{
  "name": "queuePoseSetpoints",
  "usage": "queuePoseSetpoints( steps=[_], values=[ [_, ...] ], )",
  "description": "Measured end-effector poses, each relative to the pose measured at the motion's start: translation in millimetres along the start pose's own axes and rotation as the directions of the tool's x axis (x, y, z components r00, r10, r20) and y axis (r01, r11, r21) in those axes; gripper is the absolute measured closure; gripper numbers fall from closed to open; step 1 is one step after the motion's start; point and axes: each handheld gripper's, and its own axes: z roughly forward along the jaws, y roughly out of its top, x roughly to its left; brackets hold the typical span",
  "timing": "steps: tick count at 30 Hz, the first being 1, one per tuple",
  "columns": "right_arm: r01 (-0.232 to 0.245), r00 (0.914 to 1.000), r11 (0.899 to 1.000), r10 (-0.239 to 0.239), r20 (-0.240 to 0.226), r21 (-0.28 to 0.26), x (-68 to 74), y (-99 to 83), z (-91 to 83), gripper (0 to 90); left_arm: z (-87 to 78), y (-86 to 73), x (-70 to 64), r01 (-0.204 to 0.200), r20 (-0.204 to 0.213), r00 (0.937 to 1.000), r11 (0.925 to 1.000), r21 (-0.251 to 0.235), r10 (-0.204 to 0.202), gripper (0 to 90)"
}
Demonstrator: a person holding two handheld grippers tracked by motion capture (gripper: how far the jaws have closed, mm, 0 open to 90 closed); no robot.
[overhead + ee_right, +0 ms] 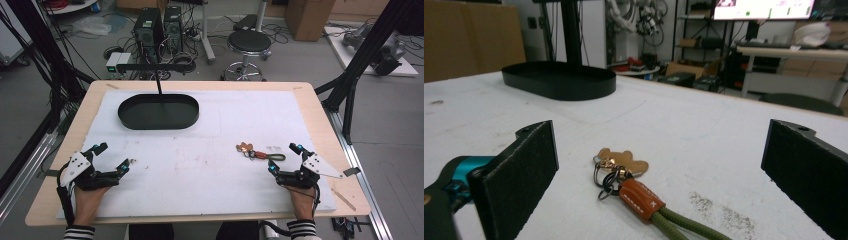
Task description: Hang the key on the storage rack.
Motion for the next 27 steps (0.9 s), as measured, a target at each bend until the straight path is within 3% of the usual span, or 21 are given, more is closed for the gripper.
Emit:
queuePoseSetpoints(
  steps=[4, 9, 10, 11, 17, 19, 20, 21, 22, 24, 25, 26, 27],
  values=[
    [-0.007, 0.9997, 1.0, 0.008, -0.024, 0.027, -3.8, 10.5, 1.3, 0.6, 0.0, 0.0, -0.1, -0.001, 0.0, 1.0, 1.0, 0.001, 0.001, 1.7],
    [0.005, 0.9965, 0.997, 0.001, -0.083, 0.077, -16.9, 43.3, -2.5, 0.7, 0.2, 0.1, 0.1, 0.002, 0.002, 1.0, 1.0, 0.003, -0.002, 1.7],
    [0.005, 0.9965, 0.997, 0.001, -0.083, 0.077, -16.9, 43.3, -2.5, 0.7, 0.3, 0.1, 0.1, 0.004, 0.001, 1.0, 1.0, 0.004, -0.004, 1.7],
    [0.022, 0.9935, 0.994, -0.011, -0.113, 0.103, -22.1, 54.1, -2.9, 0.7, 0.4, 0.2, 0.2, 0.005, 0.002, 1.0, 1.0, 0.004, -0.005, 1.7],
    [0.074, 0.9863, 0.983, -0.047, -0.158, 0.171, -32.2, 75.3, -1.5, 0.7, 1.2, 0.4, 0.0, 0.001, 0.003, 1.0, 0.9999, 0.011, -0.001, 1.7],
    [0.116, 0.9804, 0.968, -0.076, -0.181, 0.222, -37.2, 83.1, 2.7, 0.7, 1.1, 0.4, 0.1, 0.004, 0.003, 1.0, 0.9999, 0.012, -0.004, 1.7],
    [0.116, 0.9804, 0.968, -0.076, -0.181, 0.222, -37.2, 83.1, 2.7, 0.7, 1.1, 0.5, 0.2, 0.002, 0.005, 1.0, 0.9999, 0.012, -0.002, 1.7],
    [0.135, 0.9778, 0.955, -0.086, -0.192, 0.262, -39.8, 85.9, 5.9, 0.7, 1.2, 0.4, 0.0, 0.002, 0.003, 1.0, 0.9999, 0.01, -0.002, 1.7],
    [0.135, 0.9778, 0.955, -0.086, -0.192, 0.262, -39.8, 85.9, 5.9, 0.7, 1.3, 0.4, -0.1, 0.0, 0.001, 1.0, 1.0, 0.01, 0.0, 1.7],
    [0.149, 0.9754, 0.943, -0.091, -0.201, 0.297, -42.5, 87.0, 9.5, 0.7, 1.3, 0.4, -0.3, 0.0, -0.001, 1.0, 1.0, 0.01, 0.0, 1.7],
    [0.159, 0.973, 0.935, -0.094, -0.211, 0.318, -43.9, 87.7, 11.2, 0.7, 1.2, 0.4, -0.3, -0.002, 0.0, 1.0, 1.0, 0.01, 0.002, 1.7],
    [0.181, 0.9681, 0.92, -0.105, -0.228, 0.347, -46.7, 89.1, 15.1, 0.7, 1.2, 0.4, -0.3, -0.003, 0.0, 1.0, 0.9999, 0.011, 0.003, 1.7],
    [0.181, 0.9681, 0.92, -0.105, -0.228, 0.347, -46.7, 89.1, 15.1, 0.7, 1.3, 0.4, -0.3, -0.001, 0.0, 1.0, 0.9999, 0.01, 0.001, 1.7]
  ],
)
